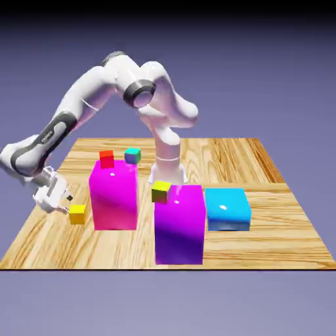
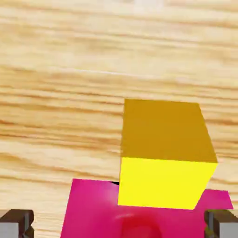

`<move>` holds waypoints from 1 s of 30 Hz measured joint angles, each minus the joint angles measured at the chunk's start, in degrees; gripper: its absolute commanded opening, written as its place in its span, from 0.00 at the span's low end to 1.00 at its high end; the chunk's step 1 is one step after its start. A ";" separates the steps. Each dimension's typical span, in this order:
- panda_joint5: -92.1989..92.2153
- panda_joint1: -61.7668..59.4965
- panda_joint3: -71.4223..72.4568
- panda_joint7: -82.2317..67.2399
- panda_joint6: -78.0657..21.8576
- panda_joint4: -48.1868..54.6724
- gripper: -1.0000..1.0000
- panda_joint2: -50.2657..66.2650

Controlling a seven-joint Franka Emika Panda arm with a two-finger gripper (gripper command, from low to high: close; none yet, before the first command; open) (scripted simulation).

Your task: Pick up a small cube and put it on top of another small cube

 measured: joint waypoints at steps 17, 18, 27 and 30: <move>-22.45 4.89 1.40 -8.10 -8.54 -1.32 0.00 -17.13; -24.94 5.54 1.71 -8.81 -9.42 -1.59 0.00 -19.17; -44.94 12.52 6.41 -11.77 -15.63 -5.83 0.00 -37.72; -51.12 15.46 8.35 -12.06 -17.35 -7.59 0.00 -43.95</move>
